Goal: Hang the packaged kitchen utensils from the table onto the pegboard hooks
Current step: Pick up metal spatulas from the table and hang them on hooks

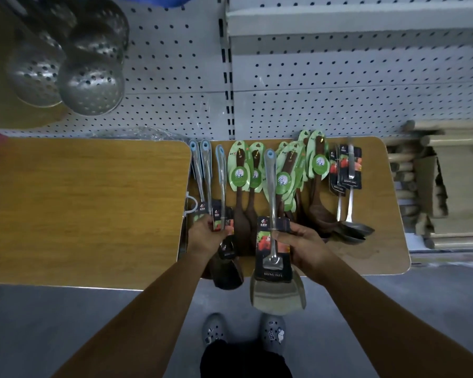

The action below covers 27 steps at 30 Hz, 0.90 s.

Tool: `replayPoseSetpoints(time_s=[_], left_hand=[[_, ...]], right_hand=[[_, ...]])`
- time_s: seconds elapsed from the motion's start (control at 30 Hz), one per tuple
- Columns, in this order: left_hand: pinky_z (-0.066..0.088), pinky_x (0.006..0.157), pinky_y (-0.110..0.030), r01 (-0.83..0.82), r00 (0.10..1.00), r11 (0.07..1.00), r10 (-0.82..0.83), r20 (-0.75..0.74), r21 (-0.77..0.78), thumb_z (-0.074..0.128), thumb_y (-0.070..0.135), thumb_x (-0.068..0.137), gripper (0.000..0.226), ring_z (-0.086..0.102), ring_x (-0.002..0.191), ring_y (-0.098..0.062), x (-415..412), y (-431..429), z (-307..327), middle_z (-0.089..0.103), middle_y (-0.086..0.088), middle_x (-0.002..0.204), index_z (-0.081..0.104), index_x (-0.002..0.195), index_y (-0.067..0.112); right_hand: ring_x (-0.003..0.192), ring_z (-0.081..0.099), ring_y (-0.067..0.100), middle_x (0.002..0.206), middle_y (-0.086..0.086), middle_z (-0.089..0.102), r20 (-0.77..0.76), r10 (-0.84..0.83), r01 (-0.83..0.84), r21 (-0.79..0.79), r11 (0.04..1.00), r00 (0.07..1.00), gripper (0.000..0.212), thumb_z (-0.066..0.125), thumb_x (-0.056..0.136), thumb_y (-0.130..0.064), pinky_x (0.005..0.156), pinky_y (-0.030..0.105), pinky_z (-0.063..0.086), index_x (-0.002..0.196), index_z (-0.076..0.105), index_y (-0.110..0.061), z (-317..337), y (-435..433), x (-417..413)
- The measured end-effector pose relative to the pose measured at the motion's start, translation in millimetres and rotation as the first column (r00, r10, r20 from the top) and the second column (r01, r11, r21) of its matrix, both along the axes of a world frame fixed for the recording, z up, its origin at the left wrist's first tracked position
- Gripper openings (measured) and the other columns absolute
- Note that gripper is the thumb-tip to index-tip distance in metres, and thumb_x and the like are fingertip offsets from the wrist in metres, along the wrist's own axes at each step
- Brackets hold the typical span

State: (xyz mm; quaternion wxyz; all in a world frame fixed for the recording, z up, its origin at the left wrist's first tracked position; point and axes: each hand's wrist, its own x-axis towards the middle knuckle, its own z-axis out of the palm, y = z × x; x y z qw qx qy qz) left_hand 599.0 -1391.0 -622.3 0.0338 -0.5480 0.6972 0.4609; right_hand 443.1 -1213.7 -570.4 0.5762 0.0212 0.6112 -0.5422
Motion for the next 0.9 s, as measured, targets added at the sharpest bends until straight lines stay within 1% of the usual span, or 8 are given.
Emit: replayPoseSetpoints(time_s=[0.1, 0.23, 0.4, 0.5, 0.63, 0.77, 0.87, 0.9], left_hand=[[0.034, 0.058, -0.012, -0.006, 0.999, 0.999, 0.007, -0.033, 0.040, 0.078, 0.024, 0.082, 0.021, 0.053, 0.076, 0.004, 6.1, 1.3, 8.0, 0.062, 0.012, 0.082, 0.059, 0.090, 0.024], [0.046, 0.063, -0.021, -0.073, 0.994, 0.995, 0.079, -0.081, 0.072, 0.075, 0.013, 0.083, 0.021, 0.066, 0.089, -0.016, 22.1, 2.3, 26.6, 0.070, 0.002, 0.092, 0.061, 0.091, 0.025], [0.050, 0.068, -0.025, -0.134, 0.980, 0.973, 0.158, -0.124, 0.186, 0.081, 0.004, 0.075, 0.031, 0.067, 0.089, -0.017, 48.0, 14.8, 68.6, 0.070, 0.005, 0.088, 0.063, 0.085, 0.027], [0.057, 0.077, -0.033, -0.202, 0.955, 0.944, 0.249, -0.162, 0.260, 0.082, 0.002, 0.073, 0.031, 0.069, 0.093, -0.021, 62.7, 32.1, 100.4, 0.074, -0.002, 0.096, 0.067, 0.092, 0.021], [0.052, 0.057, -0.018, -0.230, 0.917, 0.935, 0.301, -0.262, 0.268, 0.078, -0.005, 0.075, 0.027, 0.069, 0.078, -0.022, 74.5, 64.6, 152.3, 0.075, -0.008, 0.090, 0.062, 0.090, 0.011], [0.059, 0.064, -0.030, -0.258, 0.871, 0.911, 0.364, -0.332, 0.322, 0.076, -0.007, 0.075, 0.032, 0.071, 0.086, -0.027, 80.4, 84.7, 197.7, 0.076, -0.008, 0.091, 0.063, 0.097, 0.012], [0.058, 0.083, -0.051, -0.246, 0.845, 0.907, 0.374, -0.383, 0.343, 0.076, -0.007, 0.074, 0.037, 0.070, 0.098, -0.034, 89.4, 91.4, 226.9, 0.076, -0.010, 0.096, 0.064, 0.103, 0.013], [0.057, 0.085, -0.053, -0.239, 0.835, 0.909, 0.372, -0.405, 0.343, 0.075, -0.006, 0.075, 0.037, 0.069, 0.099, -0.033, 92.1, 94.5, 237.2, 0.076, -0.009, 0.097, 0.064, 0.103, 0.015]], right_hand=[[0.105, 0.070, 0.039, 0.115, 0.019, 0.071, -0.003, 0.003, -0.003, 0.002, 1.000, 1.000, 0.026, 0.061, 0.093, -0.002, 0.089, 0.052, 0.058, 0.118, 0.069, -0.006, 10.4, 6.6, -0.4], [0.106, 0.069, 0.041, 0.115, 0.023, 0.071, 0.022, -0.034, 0.034, 0.005, 0.999, 0.999, 0.028, 0.061, 0.092, 0.001, 0.090, 0.053, 0.057, 0.120, 0.065, -0.002, 32.5, 13.5, -2.6], [0.106, 0.070, 0.041, 0.116, 0.020, 0.072, 0.019, -0.057, 0.057, -0.001, 0.998, 0.998, 0.032, 0.066, 0.089, -0.002, 0.093, 0.055, 0.054, 0.121, 0.066, -0.004, 65.6, 30.9, 0.1], [0.106, 0.069, 0.041, 0.117, 0.021, 0.071, 0.014, -0.061, 0.061, -0.002, 0.998, 0.998, 0.035, 0.069, 0.086, -0.004, 0.088, 0.052, 0.056, 0.120, 0.065, -0.004, 91.2, 44.2, 5.9], [0.102, 0.070, 0.039, 0.112, 0.021, 0.072, -0.019, -0.065, 0.065, -0.024, 0.998, 0.998, 0.031, 0.067, 0.087, 0.001, 0.075, 0.044, 0.061, 0.118, 0.065, -0.002, 134.7, 62.3, 15.5], [0.091, 0.073, 0.033, 0.103, 0.017, 0.075, -0.123, -0.012, 0.008, -0.029, 1.000, 0.992, 0.025, 0.064, 0.089, 0.003, 0.072, 0.041, 0.059, 0.113, 0.066, -0.004, 172.1, 80.6, 24.4], [0.090, 0.073, 0.030, 0.102, 0.016, 0.076, -0.214, 0.010, -0.012, -0.012, 1.000, 0.977, 0.026, 0.067, 0.088, 0.002, 0.069, 0.041, 0.058, 0.112, 0.068, -0.006, 192.5, 95.5, 27.2], [0.089, 0.073, 0.030, 0.102, 0.016, 0.076, -0.239, 0.010, -0.012, -0.009, 1.000, 0.971, 0.026, 0.068, 0.088, 0.002, 0.066, 0.039, 0.058, 0.112, 0.069, -0.007, 198.7, 100.5, 28.4]])
